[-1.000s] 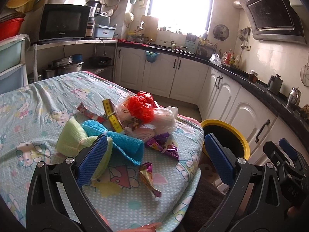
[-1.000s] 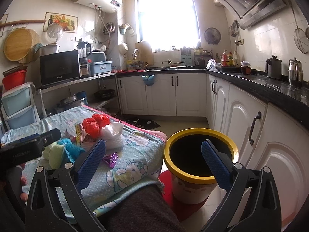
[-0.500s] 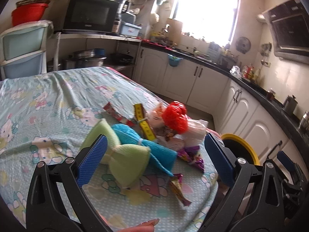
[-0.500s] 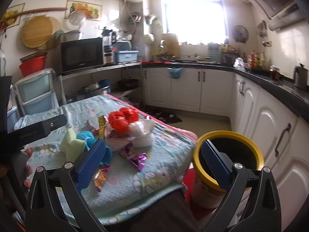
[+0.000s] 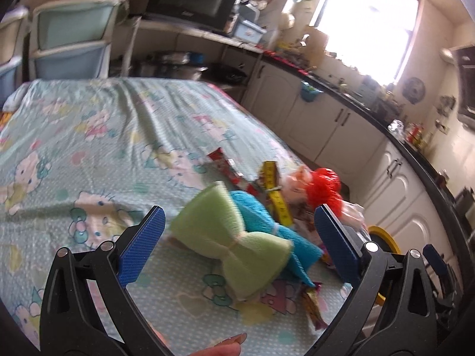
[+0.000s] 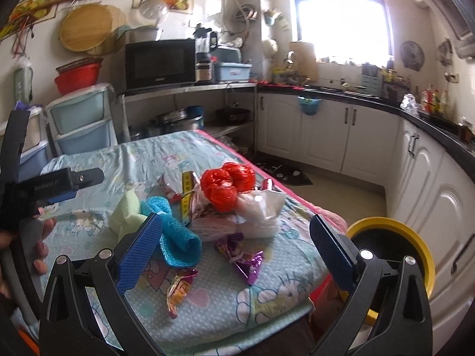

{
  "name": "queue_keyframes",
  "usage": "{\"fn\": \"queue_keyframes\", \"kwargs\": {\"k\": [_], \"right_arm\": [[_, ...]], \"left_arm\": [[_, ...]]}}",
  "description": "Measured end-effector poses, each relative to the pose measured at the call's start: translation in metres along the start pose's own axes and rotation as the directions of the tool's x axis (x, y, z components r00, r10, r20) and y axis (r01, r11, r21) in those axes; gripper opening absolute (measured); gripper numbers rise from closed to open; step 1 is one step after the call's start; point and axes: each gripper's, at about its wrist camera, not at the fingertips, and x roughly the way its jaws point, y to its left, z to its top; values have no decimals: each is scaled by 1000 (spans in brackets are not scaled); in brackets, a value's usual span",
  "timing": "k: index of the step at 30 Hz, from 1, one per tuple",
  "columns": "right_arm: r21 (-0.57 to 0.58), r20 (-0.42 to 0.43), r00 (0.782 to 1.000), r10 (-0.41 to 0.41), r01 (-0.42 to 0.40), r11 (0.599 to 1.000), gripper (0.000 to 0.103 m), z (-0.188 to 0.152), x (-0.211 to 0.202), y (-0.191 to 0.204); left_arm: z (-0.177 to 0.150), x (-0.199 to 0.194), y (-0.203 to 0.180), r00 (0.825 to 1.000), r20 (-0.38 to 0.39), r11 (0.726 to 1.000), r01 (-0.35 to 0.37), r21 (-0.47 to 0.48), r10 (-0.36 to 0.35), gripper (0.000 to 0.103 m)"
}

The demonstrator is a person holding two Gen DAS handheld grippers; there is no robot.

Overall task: Collect trash
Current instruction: 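Grasp the green mesh scrubber with the left tool while the right tool grasps the purple wrapper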

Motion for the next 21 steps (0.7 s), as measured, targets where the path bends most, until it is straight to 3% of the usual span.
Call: {"fn": "queue_keyframes", "kwargs": {"k": [6,14,16,21], "right_arm": [[-80,-92,995,32,-40,996,97,-3,34,6],[-145,-248,969,14,-51,988,94,-25,83,4],[-147,-282,959,22,-66,987,79,-29,94,3],[-126,-346,937,54,-103,987,66,-35,114,-1]], "left_arm": [[5,24,26,994,-113,995,-5,-101,-6,92],[-7,56,37,964,-251,976,27,-216,-83,92],[-10,66,39,958,-269,968,27,-248,-96,92],[-18,85,51,938,-312,924,20,-382,-149,92]]}}
